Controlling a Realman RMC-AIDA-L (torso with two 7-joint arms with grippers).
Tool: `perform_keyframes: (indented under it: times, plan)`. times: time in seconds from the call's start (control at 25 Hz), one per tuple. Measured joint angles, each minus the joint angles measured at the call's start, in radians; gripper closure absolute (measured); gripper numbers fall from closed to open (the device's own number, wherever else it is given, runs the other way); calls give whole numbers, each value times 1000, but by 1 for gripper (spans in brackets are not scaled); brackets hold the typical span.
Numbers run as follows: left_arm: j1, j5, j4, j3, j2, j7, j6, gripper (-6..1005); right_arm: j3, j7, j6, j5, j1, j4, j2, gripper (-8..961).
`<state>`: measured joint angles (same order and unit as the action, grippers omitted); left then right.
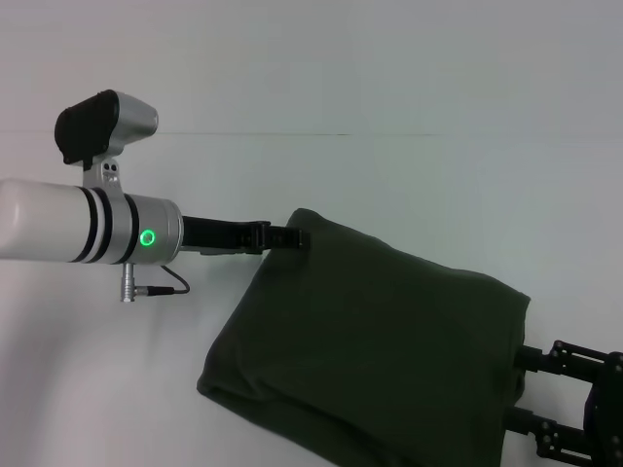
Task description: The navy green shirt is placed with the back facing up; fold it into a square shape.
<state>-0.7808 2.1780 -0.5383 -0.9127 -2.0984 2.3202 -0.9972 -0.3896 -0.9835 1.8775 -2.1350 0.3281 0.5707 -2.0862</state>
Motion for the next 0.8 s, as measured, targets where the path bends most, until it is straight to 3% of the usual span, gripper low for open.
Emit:
perform_keyframes:
  times: [0.4,0.8]
  plan:
    - [4,0,20,-4,-20,-4,33,119,0,-1,0,0,2,-2,0,243]
    - [3,0,21,-9,-23,-7,53,120,0,-14,2,0,9,-2,0,244]
